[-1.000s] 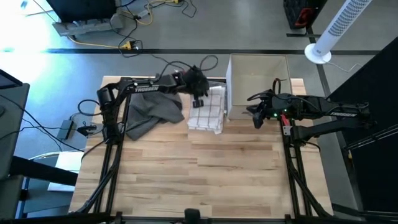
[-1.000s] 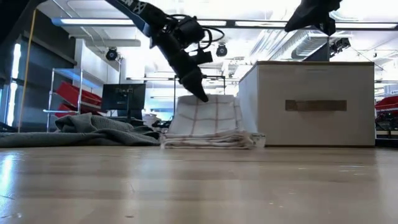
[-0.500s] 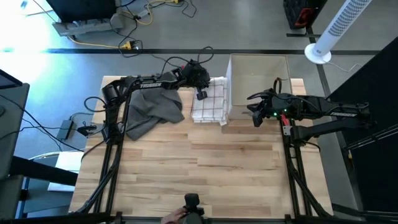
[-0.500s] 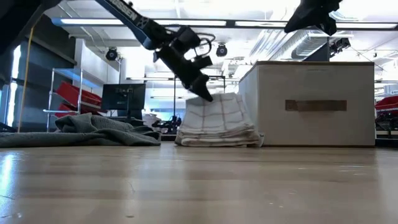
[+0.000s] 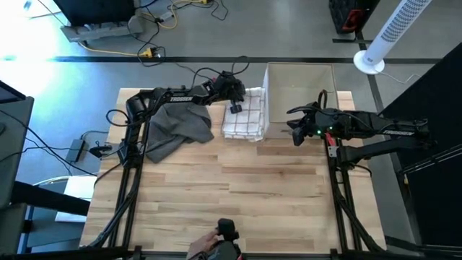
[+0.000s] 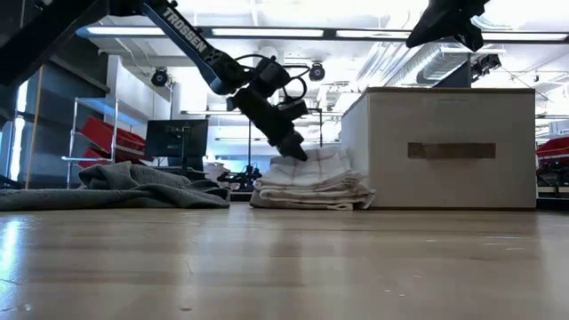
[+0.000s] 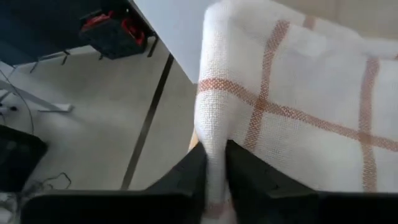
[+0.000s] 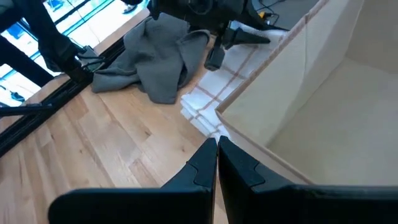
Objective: Fold towel
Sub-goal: Stack the white checkered towel on top of the gray checkered towel, then fold the gray towel
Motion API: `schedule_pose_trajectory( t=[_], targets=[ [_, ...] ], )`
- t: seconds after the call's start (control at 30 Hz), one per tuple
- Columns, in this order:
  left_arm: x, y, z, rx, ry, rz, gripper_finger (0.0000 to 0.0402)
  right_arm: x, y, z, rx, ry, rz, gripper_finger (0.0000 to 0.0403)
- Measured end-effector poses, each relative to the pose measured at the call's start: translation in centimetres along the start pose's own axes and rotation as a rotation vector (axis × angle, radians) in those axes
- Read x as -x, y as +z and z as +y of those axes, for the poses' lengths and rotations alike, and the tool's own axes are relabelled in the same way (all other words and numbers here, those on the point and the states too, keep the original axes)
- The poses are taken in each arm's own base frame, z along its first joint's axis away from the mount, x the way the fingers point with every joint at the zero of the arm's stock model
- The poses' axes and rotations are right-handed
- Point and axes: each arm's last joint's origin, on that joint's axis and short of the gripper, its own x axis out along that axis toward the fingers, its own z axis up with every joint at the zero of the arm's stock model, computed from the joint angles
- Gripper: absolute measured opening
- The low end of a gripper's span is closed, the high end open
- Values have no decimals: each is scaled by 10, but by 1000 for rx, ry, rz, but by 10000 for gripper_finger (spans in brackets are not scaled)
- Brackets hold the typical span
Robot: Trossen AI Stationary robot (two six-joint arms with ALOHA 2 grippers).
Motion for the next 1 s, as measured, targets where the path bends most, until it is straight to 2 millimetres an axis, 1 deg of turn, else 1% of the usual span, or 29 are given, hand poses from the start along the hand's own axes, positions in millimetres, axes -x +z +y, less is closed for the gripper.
schedule_pose_trajectory(
  t=[0.1,0.2,0.3,0.4,0.5,0.63,0.77,0.87,1.0],
  targets=[
    [0,-1,0,3,15,15,134,0,1,1,-3,5,-6,0],
    [0,-2,2,-21,99,63,169,0,1,1,-5,9,-10,0],
    [3,-1,6,-61,214,130,192,0,1,1,-5,9,-11,0],
    [12,3,8,-75,272,177,200,0,1,1,-5,8,-12,0],
    [27,12,11,-58,260,175,201,0,1,1,-5,1,-17,0],
    [53,26,12,34,116,105,198,0,2,0,-1,-10,-25,0],
    [83,42,13,128,-1,33,198,0,1,0,0,-10,-24,0],
    [102,50,10,143,-41,22,198,0,1,1,1,-4,-19,0],
    [128,63,2,120,-69,5,198,0,1,1,3,-4,-19,0]
  ],
)
